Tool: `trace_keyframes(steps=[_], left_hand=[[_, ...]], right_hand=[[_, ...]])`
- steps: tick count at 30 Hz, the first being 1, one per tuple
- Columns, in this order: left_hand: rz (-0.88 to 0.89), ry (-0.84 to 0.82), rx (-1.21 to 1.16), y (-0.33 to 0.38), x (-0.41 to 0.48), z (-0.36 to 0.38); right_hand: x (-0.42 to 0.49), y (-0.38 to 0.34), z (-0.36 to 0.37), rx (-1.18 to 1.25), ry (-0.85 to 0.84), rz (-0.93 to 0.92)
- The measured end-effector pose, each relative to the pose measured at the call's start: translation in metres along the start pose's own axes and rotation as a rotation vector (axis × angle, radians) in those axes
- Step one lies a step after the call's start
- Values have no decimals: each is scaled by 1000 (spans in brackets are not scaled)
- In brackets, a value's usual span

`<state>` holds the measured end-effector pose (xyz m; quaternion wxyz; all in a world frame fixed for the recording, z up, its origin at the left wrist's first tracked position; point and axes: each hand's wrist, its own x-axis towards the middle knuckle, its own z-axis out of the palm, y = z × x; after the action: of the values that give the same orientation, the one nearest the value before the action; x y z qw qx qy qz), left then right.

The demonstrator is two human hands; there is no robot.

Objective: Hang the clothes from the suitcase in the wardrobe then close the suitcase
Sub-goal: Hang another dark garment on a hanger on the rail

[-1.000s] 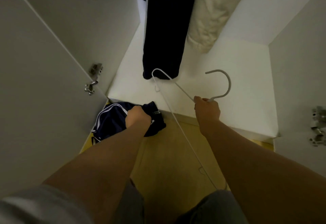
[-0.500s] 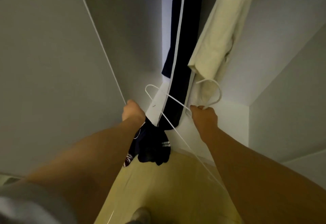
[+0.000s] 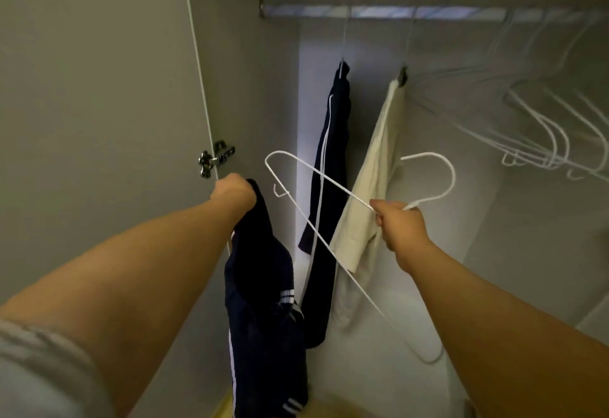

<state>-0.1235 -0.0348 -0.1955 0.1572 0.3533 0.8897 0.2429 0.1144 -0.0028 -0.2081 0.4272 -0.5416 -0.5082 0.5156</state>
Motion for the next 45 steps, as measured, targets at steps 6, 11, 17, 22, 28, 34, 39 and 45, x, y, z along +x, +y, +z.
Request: trace_keyframes(steps=[6, 11, 17, 22, 28, 34, 39, 45], left_hand=[[44, -183, -196, 16, -9, -61], [46, -198, -357, 24, -9, -97], [67, -222, -478, 26, -8, -119], [46, -139, -493, 25, 3, -125], [225, 101, -162, 37, 6, -114], [521, -10, 12, 56, -6, -104], [765, -81, 197, 45, -1, -113], [883, 173, 207, 38, 10, -111]], right_hand=[[-22, -44, 1, 15, -50, -70], [-38, -67, -3, 51, -78, -114], [-50, -94, -3, -37, -97, -145], [-53, -110, 4, -183, -148, -160], [-51, -114, 32, -319, -201, -141], [-49, -115, 63, -271, -147, -138], [-32, -122, 67, -138, -65, -140], [-18, -127, 72, -145, 31, -278]])
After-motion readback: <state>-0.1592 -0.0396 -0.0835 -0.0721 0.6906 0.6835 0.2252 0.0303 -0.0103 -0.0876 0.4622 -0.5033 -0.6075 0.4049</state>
